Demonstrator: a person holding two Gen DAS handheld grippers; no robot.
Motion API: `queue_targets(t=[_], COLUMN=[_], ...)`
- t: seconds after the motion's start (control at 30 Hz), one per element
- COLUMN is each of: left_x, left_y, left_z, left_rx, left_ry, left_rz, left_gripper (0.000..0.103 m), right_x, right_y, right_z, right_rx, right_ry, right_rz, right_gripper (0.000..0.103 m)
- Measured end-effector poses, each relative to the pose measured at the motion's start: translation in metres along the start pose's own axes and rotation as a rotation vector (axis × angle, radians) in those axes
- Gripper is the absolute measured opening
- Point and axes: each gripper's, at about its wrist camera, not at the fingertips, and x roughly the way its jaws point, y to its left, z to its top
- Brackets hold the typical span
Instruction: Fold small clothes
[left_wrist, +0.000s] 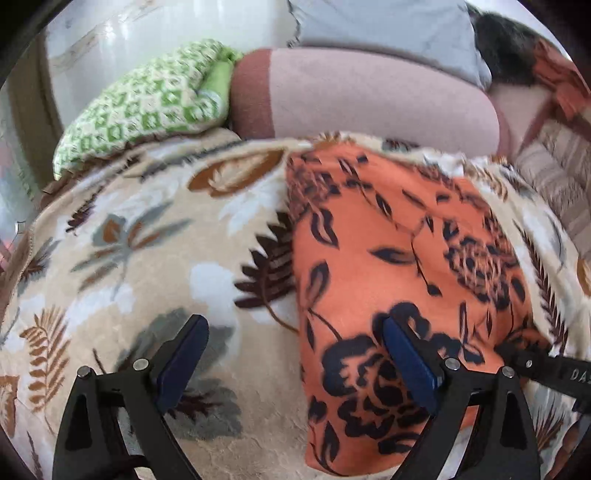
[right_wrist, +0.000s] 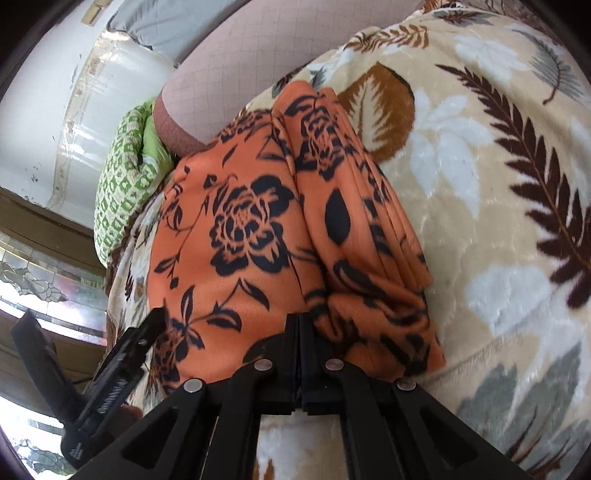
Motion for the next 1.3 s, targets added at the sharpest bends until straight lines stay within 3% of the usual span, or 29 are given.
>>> queue_targets(t=[0.17, 0.3, 0.5, 0.7, 0.9, 1.07, 1.23, 1.3], left_x=[0.016, 0.026, 0.018, 0.01, 0.015, 0.009, 0.022, 0.025], left_y=[-0.002, 0.013, 0.013, 0.01, 0.018, 0.023, 0.021, 0.025], left_z=[-0.003, -0.002, 0.004, 0.005, 0.007, 0.012, 0.01, 0.01], left_rx=[0.038, -0.041, -0.038, 0.005, -0.013, -0.013, 0.009, 0.001], left_ry=[0.076, 0.158, 0.124, 0.109, 0.129, 0.104, 0.16, 0.172], left_rz=[-0.017, -0.112, -0.12, -0.102, -0.135, -0.116, -0.143, -0.157], left_gripper=[0.103, 0.103, 0.103, 0.103, 0.103, 0.103, 0.103, 0.103], right_x=[-0.012, -0.033, -0.022, 0.039, 0.027, 0.041, 0.104, 0.111], right_y=[0.006, 0.02, 0.045, 0.04, 0.058, 0.082, 0.095, 0.093], right_z=[0.006, 0.017, 0.052, 0.08, 0.094, 0.121, 0.154, 0.161], right_rx=[-0.006, -0.063, -0.102, -0.067, -0.104, -0.129, -0.194, -0.161], right_ry=[0.008, -0.105, -0.17, -0.063, -0.101, -0.067, 0.076, 0.096], right_rz=[0.005, -0.019, 0.0, -0.078, -0.052, -0.04, -0.216, -0.213], right_gripper=[0.004, 0.008, 0.008, 0.006, 0.007, 0.007, 0.006, 0.006])
